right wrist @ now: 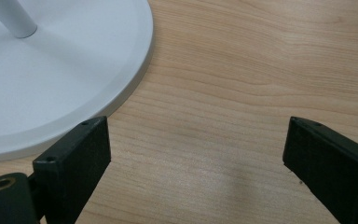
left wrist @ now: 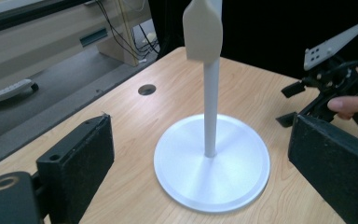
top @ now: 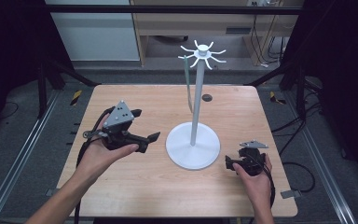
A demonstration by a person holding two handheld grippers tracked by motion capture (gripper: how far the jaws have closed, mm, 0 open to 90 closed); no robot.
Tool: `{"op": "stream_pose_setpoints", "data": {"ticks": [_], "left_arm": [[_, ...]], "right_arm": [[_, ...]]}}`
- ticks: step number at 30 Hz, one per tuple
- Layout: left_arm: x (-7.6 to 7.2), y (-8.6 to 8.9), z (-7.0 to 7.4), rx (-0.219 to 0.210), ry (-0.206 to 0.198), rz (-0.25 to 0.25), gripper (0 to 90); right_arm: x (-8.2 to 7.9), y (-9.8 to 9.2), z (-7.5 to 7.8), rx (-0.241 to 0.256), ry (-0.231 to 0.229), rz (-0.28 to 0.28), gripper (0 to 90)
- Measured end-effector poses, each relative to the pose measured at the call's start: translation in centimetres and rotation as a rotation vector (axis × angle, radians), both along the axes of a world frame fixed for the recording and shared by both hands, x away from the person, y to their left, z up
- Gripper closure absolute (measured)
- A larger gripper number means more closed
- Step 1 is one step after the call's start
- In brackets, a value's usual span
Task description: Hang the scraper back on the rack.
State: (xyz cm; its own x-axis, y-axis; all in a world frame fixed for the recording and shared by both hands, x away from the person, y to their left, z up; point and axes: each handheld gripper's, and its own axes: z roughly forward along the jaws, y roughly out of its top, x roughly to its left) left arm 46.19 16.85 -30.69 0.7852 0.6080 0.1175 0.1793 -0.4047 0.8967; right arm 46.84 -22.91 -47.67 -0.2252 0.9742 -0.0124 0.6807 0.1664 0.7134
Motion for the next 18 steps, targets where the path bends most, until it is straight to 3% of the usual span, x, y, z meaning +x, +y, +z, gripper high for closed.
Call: {"op": "stream_pose_setpoints", "data": {"ticks": [8, 18], "left_arm": [[0.1, -0.1, -3.0, 0.041, 0.019, -0.008, 4.6], [0.7, 0.5, -6.7, 0.045, 0.066, 0.017, 4.2]], "right_arm": [[0.0, 0.0, 0.0, 0.002, 0.008, 0.0, 8.7], [0.0, 0.0, 0.0, 0.003, 0.006, 0.001, 8.1]]}}
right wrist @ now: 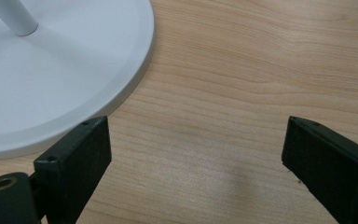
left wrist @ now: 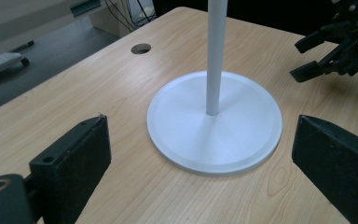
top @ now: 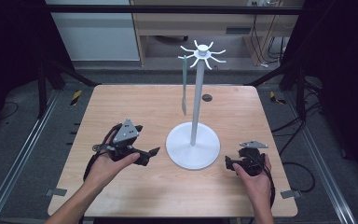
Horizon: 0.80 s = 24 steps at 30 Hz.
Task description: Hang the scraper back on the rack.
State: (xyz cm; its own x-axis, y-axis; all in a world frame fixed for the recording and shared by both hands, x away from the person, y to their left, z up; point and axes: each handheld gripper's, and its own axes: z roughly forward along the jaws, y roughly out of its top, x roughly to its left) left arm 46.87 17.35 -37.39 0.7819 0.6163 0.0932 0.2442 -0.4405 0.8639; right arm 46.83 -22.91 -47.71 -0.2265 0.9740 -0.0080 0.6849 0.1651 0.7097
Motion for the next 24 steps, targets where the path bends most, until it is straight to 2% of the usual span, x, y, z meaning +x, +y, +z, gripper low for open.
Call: {"op": "stream_pose_setpoints", "data": {"ticks": [7, 24], "left_arm": [[0.4, 0.8, -1.7, 0.005, 0.01, 0.026, 4.2], [0.8, 3.2, -4.6, 0.003, 0.021, 0.084, 4.2]], "right_arm": [[0.0, 0.0, 0.0, -0.003, -0.002, -0.001, 7.8], [0.0, 0.1, -0.1, -0.008, 0.002, 0.004, 7.8]]}}
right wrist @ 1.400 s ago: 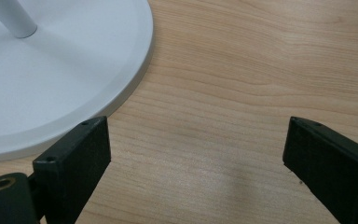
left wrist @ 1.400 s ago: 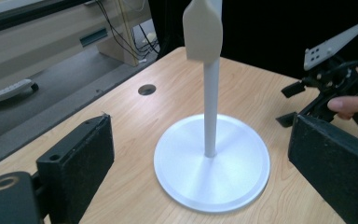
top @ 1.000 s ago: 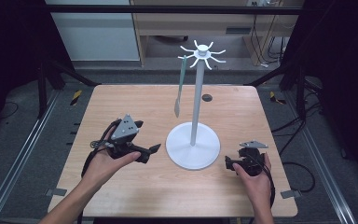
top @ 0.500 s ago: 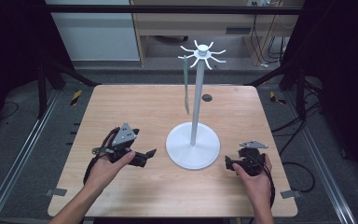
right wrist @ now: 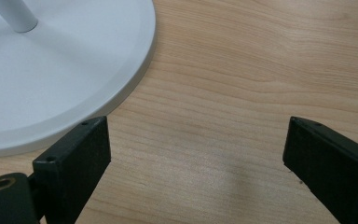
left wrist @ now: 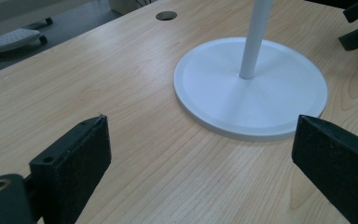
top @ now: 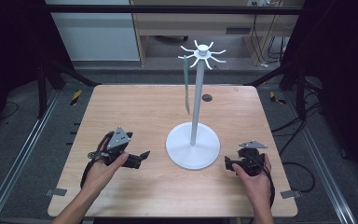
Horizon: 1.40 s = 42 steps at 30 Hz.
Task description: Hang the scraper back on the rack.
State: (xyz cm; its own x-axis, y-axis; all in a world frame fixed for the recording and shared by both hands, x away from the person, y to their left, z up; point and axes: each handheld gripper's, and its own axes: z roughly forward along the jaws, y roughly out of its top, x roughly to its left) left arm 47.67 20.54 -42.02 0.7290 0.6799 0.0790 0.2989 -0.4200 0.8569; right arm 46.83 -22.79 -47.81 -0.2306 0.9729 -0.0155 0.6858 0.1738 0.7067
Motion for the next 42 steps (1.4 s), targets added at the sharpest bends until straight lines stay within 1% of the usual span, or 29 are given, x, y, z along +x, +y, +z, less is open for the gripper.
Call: {"op": "stream_pose_setpoints", "data": {"ticks": [3, 19, 28, 31, 34, 37, 42], "left_arm": [[0.1, 0.4, -0.5, 0.001, 0.005, 0.012, 4.2], [0.3, 2.4, -2.3, 0.003, 0.022, 0.054, 4.2], [0.5, 3.7, -3.4, 0.019, 0.038, 0.085, 4.2], [0.5, 4.1, -3.7, 0.031, 0.042, 0.097, 4.2], [0.6, 4.5, -4.1, 0.03, 0.052, 0.109, 4.2], [0.8, 4.7, -4.4, 0.046, 0.058, 0.115, 4.3], [1.0, 5.3, -4.9, 0.053, 0.068, 0.134, 4.3]], "right_arm": [[0.0, 0.0, 0.0, 0.001, 0.002, 0.0, 7.8], [0.0, 0.1, -0.1, -0.002, 0.007, 0.001, 7.8], [0.0, 0.1, -0.1, -0.003, 0.006, 0.0, 7.8], [0.0, 0.1, -0.1, -0.002, 0.008, 0.003, 7.8], [0.0, 0.1, -0.1, -0.003, 0.009, 0.004, 7.8], [0.0, 0.1, -0.1, -0.004, 0.009, 0.003, 7.8], [0.0, 0.2, -0.1, -0.005, 0.01, 0.004, 7.8]]}}
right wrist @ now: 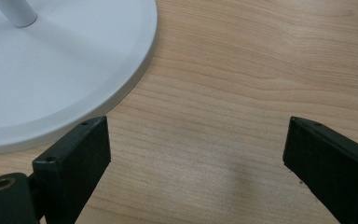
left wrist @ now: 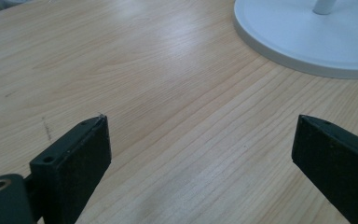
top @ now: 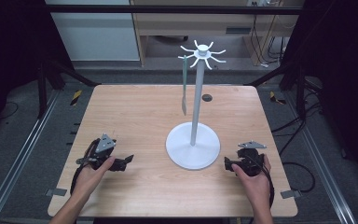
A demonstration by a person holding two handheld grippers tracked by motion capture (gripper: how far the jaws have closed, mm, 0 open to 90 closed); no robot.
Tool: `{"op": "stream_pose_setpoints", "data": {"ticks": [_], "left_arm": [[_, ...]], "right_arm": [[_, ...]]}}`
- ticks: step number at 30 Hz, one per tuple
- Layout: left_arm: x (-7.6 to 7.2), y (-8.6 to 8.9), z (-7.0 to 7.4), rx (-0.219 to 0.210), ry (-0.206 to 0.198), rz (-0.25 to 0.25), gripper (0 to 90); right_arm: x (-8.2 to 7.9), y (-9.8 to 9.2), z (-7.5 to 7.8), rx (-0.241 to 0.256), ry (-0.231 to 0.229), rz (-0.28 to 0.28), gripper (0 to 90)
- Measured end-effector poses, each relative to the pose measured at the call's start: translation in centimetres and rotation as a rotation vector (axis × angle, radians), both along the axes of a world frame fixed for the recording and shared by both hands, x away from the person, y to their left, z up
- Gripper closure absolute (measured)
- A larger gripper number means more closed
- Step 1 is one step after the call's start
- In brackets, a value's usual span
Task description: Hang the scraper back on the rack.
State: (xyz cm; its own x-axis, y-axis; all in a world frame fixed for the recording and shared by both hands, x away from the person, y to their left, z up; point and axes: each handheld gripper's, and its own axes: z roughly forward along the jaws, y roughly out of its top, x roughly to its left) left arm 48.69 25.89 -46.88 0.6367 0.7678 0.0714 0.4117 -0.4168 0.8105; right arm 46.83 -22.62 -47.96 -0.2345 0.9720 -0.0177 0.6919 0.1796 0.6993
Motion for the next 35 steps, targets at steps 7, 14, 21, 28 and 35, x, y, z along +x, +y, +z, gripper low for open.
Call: {"op": "stream_pose_setpoints", "data": {"ticks": [7, 14, 21, 28, 35], "left_arm": [[0.3, 0.9, -0.7, 0.045, 0.007, 0.039, 4.2], [0.5, 1.7, -1.3, 0.038, 0.001, 0.073, 4.3], [0.7, 2.5, -1.9, 0.036, -0.014, 0.094, 4.2], [0.7, 3.6, -1.6, -0.011, -0.05, 0.129, 4.2], [0.7, 3.8, -1.6, -0.041, -0.054, 0.141, 4.2]], "right_arm": [[0.0, 0.0, 0.0, -0.004, -0.001, 0.004, 7.8], [0.0, 0.0, 0.0, -0.006, -0.001, 0.007, 7.8], [0.1, 0.1, -0.1, -0.008, 0.0, 0.012, 7.8], [0.1, 0.2, -0.1, -0.006, 0.007, 0.013, 7.7], [0.1, 0.3, -0.1, -0.01, 0.008, 0.022, 7.7]]}}
